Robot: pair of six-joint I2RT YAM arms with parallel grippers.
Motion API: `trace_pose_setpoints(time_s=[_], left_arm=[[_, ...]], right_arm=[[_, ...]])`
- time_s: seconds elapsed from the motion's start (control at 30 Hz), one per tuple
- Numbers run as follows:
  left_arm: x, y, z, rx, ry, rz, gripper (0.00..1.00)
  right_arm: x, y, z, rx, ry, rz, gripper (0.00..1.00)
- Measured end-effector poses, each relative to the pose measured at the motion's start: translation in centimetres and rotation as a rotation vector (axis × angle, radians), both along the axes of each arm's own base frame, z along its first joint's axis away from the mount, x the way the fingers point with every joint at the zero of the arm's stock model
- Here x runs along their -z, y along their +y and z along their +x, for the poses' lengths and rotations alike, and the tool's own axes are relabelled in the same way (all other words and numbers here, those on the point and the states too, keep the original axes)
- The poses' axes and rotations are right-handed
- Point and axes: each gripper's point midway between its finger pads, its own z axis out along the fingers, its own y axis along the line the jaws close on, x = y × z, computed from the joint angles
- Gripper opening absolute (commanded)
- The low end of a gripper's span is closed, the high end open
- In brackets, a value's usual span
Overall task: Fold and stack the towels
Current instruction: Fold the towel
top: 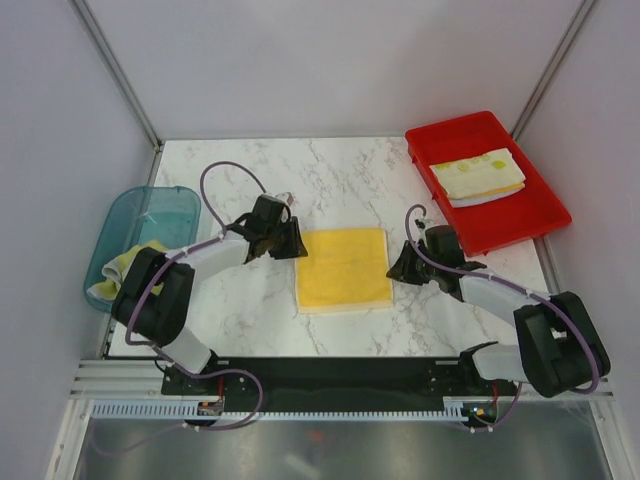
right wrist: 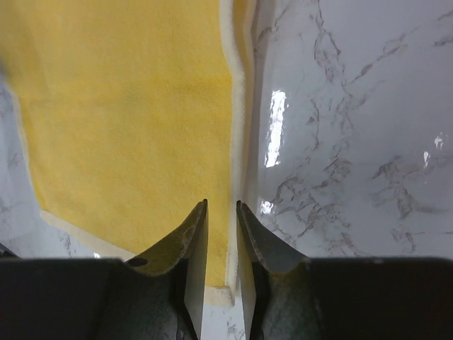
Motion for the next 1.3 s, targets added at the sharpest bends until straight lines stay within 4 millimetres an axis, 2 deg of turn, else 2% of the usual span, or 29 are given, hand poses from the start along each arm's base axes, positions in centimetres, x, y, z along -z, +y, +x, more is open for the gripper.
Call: trace_pose_setpoints(time_s=[0.1, 0.27, 0.37, 0.43, 0.53, 0.8, 1.07, 1.3], left_arm=[[-1.0, -0.7, 3.4, -0.019, -0.035, -0.027, 0.35], [-2.1, -1.0, 7.4, -0.037, -0.076, -0.049, 0.34], [-1.6, -0.5, 8.6, -0.048, -0.067, -0.033, 0.35], [-1.1, -0.1, 8.6, -0.051, -0.043, -0.017, 0.40], [-0.7, 0.3, 8.1, -0.053, -0.017, 0.002, 0.43], [-0.4, 0.8, 7.8, -0.053, 0.003, 0.030, 0.47], [0.4, 0.9, 7.4, -0.052, 0.041, 0.045, 0.47], [0.7, 0.9, 7.4, -0.052, 0.057, 0.051, 0.48]], right_arm=[[0.1, 0.0, 1.3, 0.012, 0.003, -0.027, 0.26], [-2.5, 1.3, 7.5, 0.023, -0.077, -0.028, 0.25], [-2.6, 1.7, 9.8, 0.027, -0.096, -0.031, 0.25], [-2.0, 1.5, 10.4, 0.026, -0.085, -0.045, 0.27], [-1.1, 1.0, 10.6, 0.028, -0.067, -0.076, 0.30], [-1.9, -0.6, 13.1, 0.066, -0.087, -0.100, 0.35], [-0.5, -0.5, 12.7, 0.060, -0.035, -0.091, 0.36], [-0.2, 0.0, 12.6, 0.069, -0.011, -0.058, 0.37]])
